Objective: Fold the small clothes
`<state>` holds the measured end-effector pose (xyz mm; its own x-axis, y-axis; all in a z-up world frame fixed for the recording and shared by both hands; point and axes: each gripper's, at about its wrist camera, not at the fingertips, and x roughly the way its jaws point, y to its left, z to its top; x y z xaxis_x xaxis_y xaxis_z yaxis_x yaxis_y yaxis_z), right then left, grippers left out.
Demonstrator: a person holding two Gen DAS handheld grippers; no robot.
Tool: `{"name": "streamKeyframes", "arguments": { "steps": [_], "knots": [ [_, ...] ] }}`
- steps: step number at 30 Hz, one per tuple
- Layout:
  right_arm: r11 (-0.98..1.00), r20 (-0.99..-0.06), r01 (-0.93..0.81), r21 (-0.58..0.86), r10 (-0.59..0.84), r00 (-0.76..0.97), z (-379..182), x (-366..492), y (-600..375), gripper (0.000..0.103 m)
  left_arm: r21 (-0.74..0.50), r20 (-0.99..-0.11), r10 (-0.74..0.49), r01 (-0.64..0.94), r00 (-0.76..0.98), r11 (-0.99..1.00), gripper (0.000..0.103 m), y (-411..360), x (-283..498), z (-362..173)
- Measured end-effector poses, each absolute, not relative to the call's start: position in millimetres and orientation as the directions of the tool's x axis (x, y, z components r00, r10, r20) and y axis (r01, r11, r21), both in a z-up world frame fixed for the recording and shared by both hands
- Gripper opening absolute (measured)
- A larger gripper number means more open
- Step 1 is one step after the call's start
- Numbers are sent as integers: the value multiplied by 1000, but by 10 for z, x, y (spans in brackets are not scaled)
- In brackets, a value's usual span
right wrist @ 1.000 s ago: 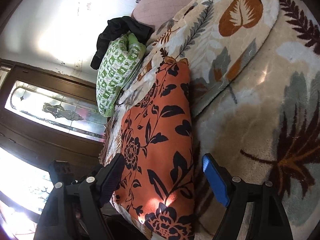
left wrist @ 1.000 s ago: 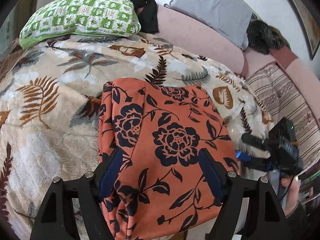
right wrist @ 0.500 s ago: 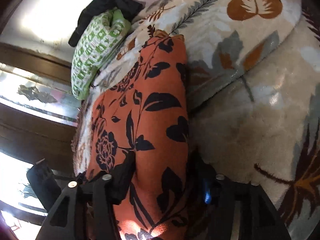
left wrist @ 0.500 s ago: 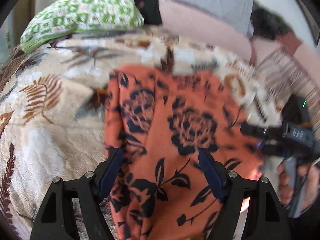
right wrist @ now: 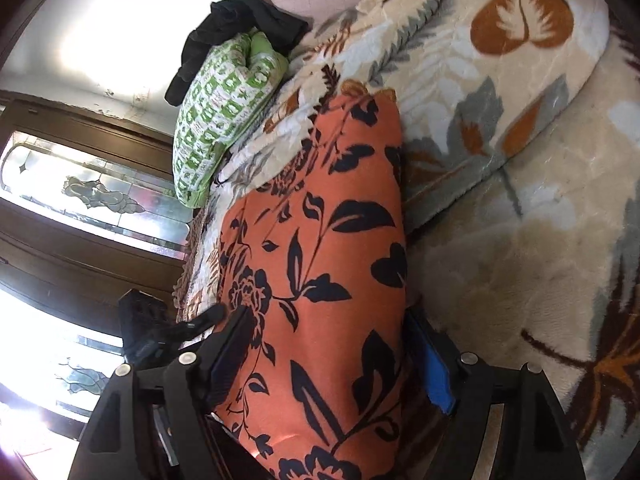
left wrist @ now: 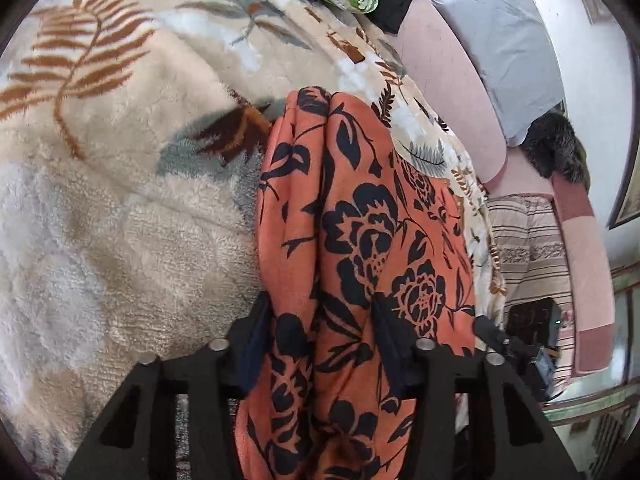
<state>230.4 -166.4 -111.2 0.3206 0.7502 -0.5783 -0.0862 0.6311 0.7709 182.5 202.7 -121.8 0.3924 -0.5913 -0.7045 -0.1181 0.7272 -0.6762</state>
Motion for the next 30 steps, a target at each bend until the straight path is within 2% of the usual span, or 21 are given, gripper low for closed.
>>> {"name": "streamKeyframes", "arguments": {
  "steps": [3, 5, 6, 7, 10, 22, 30],
  "knots": [
    [643, -596, -99, 760, 749, 290, -1192, 2381, -1550, 79, -689, -695, -605, -122, 389, 714, 37, 2034, 1822, -1291],
    [658, -612, -121, 743, 742, 274, -1228, 2432, -1463, 73, -680, -701, -595, -114, 393, 725, 36, 2013, 1831, -1293],
    [663, -619, -126, 738, 740, 263, -1229, 2450, -1430, 56, -674, -705, -589, -115, 395, 730, 35, 2003, 1835, -1283],
    [667, -625, -125, 734, 737, 258, -1218, 2459, -1413, 49, -667, -709, -582, -111, 398, 737, 34, 1982, 1833, -1253],
    [693, -641, -165, 701, 715, 278, -1058, 2407, -1384, 38, -634, -723, -548, -89, 421, 768, 30, 1913, 1796, -1110],
    [708, -585, -285, 646, 699, 410, -222, 2240, -1938, 36, -558, -663, -495, 69, 562, 827, 30, 1243, 1742, -143],
    [727, -564, -309, 613, 676, 474, 133, 2336, -2583, 36, -517, -662, -490, 128, 567, 847, 30, 690, 2040, 74]
  ]
}}
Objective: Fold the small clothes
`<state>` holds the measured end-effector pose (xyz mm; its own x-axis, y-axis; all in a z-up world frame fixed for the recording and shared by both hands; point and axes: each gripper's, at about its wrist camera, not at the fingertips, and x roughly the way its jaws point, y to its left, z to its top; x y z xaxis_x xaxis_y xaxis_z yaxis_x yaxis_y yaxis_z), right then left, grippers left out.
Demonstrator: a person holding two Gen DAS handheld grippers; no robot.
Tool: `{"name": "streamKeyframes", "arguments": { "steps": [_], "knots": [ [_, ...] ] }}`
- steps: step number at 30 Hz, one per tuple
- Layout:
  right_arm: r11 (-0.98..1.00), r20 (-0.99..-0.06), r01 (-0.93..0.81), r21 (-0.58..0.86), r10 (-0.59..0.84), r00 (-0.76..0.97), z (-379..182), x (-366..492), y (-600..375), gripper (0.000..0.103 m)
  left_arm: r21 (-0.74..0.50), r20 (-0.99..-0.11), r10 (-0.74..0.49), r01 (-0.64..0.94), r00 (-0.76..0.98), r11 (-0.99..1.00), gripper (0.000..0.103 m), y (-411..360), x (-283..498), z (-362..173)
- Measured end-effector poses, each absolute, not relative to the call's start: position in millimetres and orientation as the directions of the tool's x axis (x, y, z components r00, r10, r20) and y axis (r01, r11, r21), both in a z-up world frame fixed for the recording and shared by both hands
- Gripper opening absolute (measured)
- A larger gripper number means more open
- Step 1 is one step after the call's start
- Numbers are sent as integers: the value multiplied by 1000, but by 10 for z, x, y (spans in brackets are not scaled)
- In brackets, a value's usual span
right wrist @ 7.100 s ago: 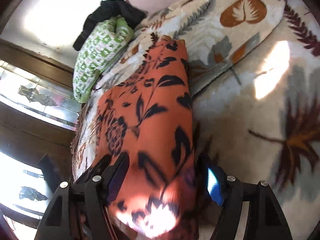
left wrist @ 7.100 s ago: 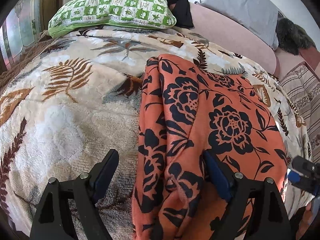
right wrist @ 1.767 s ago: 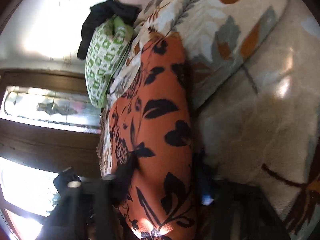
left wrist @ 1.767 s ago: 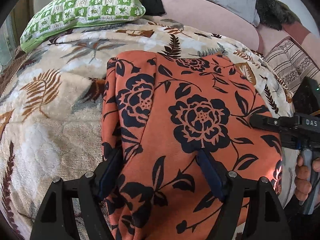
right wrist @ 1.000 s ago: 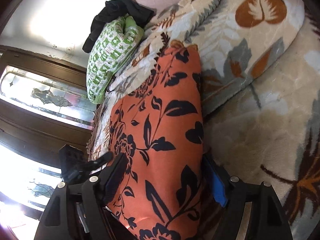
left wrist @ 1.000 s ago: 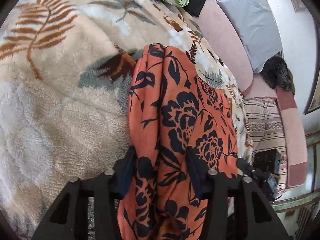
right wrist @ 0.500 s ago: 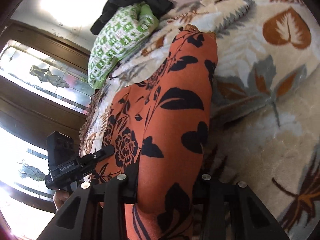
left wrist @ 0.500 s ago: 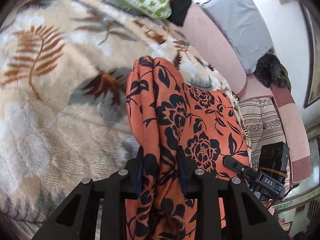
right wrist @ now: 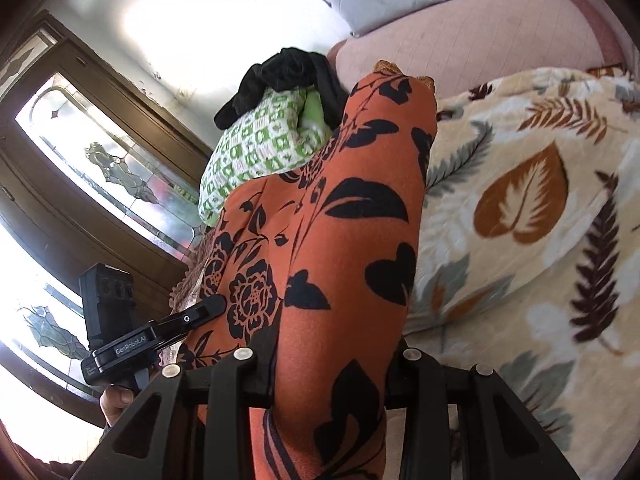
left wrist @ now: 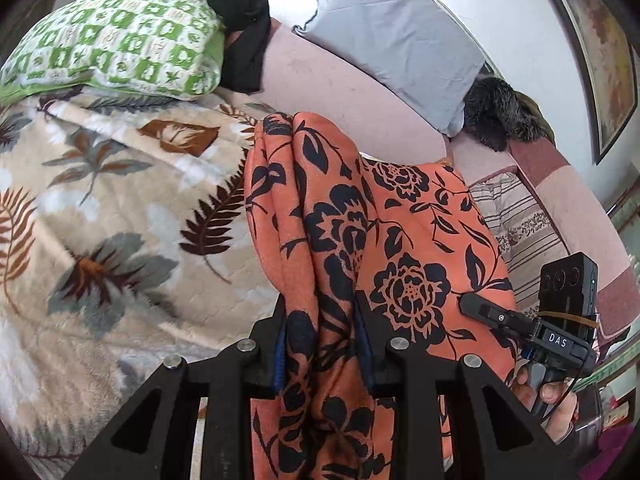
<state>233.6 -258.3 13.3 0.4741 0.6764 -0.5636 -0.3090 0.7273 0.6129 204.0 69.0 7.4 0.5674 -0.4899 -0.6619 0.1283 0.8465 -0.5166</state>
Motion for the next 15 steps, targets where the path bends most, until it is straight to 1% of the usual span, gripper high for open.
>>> {"name": "streamKeyframes", "arguments": {
  "steps": [4, 10, 13, 14, 15],
  "knots": [
    [716, -558, -293, 634, 686, 467, -25, 2429, -2749, 36, -481, -694, -457, 114, 556, 869, 30, 541, 2147, -33],
    [716, -580, -245, 653, 682, 447, -415, 2675, -2823, 37, -456, -746, -432, 85, 506, 886, 30, 354, 2337, -424],
    [737, -621, -184, 650, 655, 430, -669, 2733, -2898, 37, -429, -788, -411, 70, 458, 901, 32, 227, 2441, -717],
    [747, -647, -152, 648, 644, 409, -794, 2788, -2916, 40, -418, -813, -401, 57, 422, 907, 33, 185, 2487, -866],
    [772, -686, -118, 624, 614, 390, -907, 2811, -2919, 42, -406, -827, -386, 41, 408, 913, 39, 176, 2505, -973]
  ]
}}
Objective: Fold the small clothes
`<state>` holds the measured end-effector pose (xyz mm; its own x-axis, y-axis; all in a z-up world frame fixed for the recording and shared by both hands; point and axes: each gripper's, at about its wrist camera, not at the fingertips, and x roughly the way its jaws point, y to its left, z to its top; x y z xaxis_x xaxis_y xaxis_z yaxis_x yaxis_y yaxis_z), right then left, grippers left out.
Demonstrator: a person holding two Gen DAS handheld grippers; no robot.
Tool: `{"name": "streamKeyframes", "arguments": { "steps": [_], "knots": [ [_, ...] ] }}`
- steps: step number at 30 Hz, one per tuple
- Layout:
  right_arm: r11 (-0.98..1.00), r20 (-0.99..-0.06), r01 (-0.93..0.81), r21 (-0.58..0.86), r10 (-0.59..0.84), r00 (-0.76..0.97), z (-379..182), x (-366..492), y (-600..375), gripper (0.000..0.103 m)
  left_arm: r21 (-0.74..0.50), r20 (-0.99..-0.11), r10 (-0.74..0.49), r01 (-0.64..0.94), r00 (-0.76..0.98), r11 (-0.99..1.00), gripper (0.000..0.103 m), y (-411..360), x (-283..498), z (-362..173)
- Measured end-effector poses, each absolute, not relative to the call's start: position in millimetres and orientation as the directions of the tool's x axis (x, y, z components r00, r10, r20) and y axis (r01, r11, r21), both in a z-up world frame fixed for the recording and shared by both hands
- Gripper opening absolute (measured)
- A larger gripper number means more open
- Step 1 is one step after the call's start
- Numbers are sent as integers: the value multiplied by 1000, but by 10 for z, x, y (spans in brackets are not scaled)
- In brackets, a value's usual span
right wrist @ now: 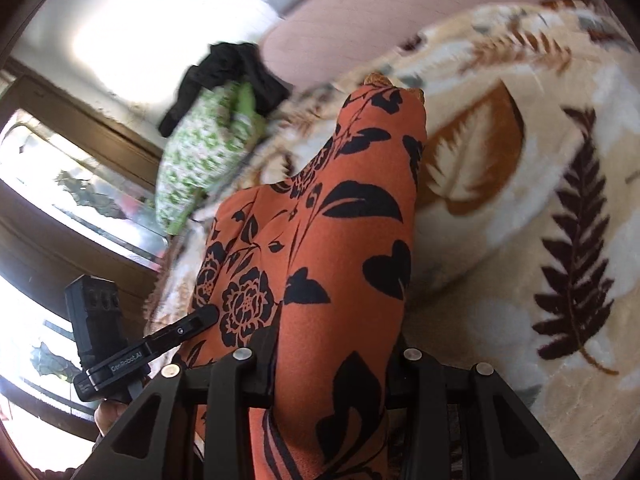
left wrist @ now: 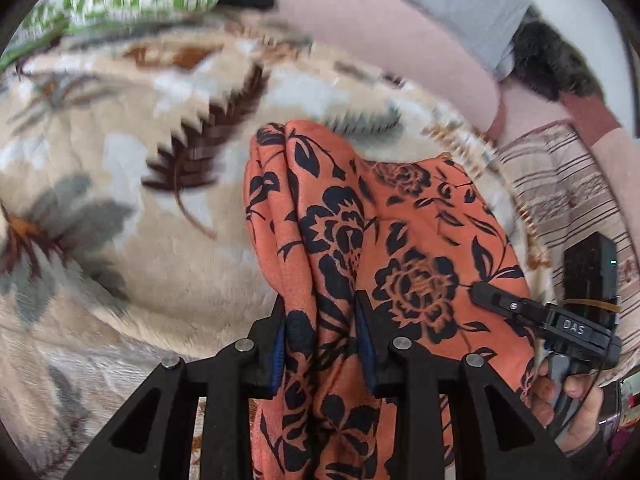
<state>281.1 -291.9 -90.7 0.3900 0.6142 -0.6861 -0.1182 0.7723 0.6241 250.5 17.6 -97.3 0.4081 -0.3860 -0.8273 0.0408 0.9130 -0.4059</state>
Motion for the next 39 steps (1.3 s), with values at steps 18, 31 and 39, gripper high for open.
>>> {"name": "streamKeyframes", "arguments": {
  "steps": [18, 31, 39],
  "knots": [
    [857, -711, -134, 497, 491, 503, -552, 2599, -2780, 72, -192, -809, -206, 84, 551, 978, 48, 202, 2219, -432],
    [923, -699, -80, 377, 340, 629, -118, 1600, -2756, 85, -97, -769, -117, 67, 629, 993, 83, 244, 1331, -112],
    [983, -777, -73, 171, 180, 603, -363, 658, -2414, 99, -75, -772, -86, 44, 629, 996, 88, 115, 707, 114]
  ]
}}
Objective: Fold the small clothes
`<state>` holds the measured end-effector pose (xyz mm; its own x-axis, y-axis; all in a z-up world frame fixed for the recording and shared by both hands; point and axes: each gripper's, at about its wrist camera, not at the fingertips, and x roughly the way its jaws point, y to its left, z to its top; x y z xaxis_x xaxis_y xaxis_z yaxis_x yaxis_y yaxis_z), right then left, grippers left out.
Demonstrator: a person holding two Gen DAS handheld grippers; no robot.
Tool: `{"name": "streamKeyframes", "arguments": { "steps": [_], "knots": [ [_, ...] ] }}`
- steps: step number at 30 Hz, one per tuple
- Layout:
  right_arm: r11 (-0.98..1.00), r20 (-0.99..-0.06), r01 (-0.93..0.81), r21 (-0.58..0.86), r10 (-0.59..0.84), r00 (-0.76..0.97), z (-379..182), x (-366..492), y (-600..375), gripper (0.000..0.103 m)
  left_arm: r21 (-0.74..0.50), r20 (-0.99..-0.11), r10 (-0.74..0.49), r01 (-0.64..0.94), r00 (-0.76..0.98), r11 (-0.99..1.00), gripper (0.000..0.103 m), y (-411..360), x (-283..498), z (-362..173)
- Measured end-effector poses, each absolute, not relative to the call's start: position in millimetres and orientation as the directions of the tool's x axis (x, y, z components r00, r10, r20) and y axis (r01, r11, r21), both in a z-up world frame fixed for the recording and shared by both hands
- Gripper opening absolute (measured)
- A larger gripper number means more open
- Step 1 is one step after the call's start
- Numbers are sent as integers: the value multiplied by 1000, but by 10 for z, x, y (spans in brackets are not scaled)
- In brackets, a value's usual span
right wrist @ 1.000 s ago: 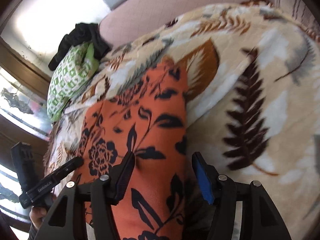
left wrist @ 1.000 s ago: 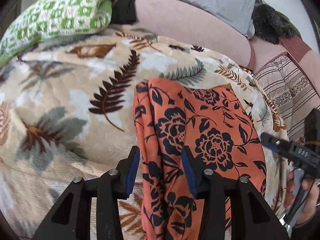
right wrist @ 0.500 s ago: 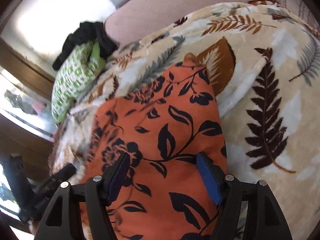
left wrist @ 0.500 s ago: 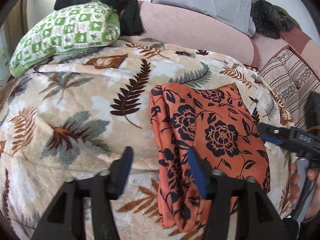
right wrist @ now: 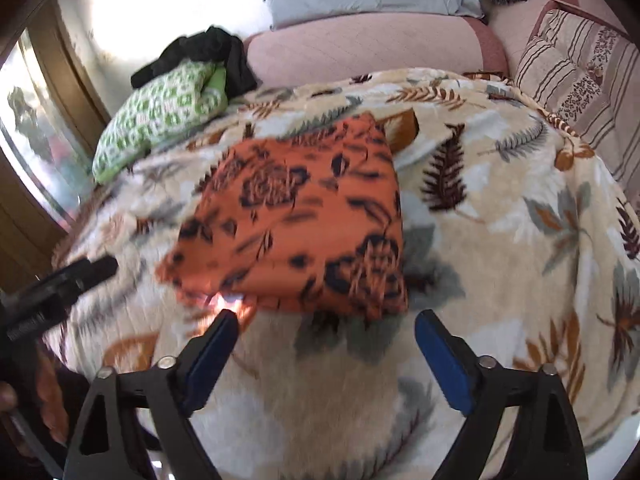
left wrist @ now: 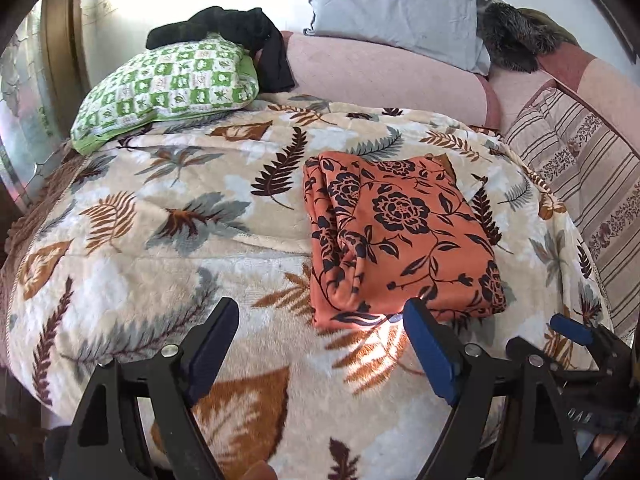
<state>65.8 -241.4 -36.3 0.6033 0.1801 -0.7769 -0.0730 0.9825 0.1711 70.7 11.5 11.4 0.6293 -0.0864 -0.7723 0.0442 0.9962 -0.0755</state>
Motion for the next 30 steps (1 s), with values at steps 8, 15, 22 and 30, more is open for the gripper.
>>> {"name": "streamKeyframes", "arguments": {
  "steps": [8, 15, 22, 30],
  "knots": [
    [993, -728, -91, 76, 118, 675, 38, 373, -2337, 103, -47, -746, -62, 41, 663, 998, 90, -9, 433, 395],
    [993, -721, -97, 62, 112, 684, 175, 333, -2307, 103, 9, -729, -19, 38, 684, 999, 90, -68, 362, 503],
    [992, -718, -111, 50, 113, 686, 225, 371, -2217, 103, -27, -729, -43, 34, 684, 999, 90, -41, 410, 527],
    [993, -718, -115, 35, 105, 688, 256, 495, -2173, 103, -31, -734, -50, 39, 677, 999, 90, -75, 568, 523]
  ]
}}
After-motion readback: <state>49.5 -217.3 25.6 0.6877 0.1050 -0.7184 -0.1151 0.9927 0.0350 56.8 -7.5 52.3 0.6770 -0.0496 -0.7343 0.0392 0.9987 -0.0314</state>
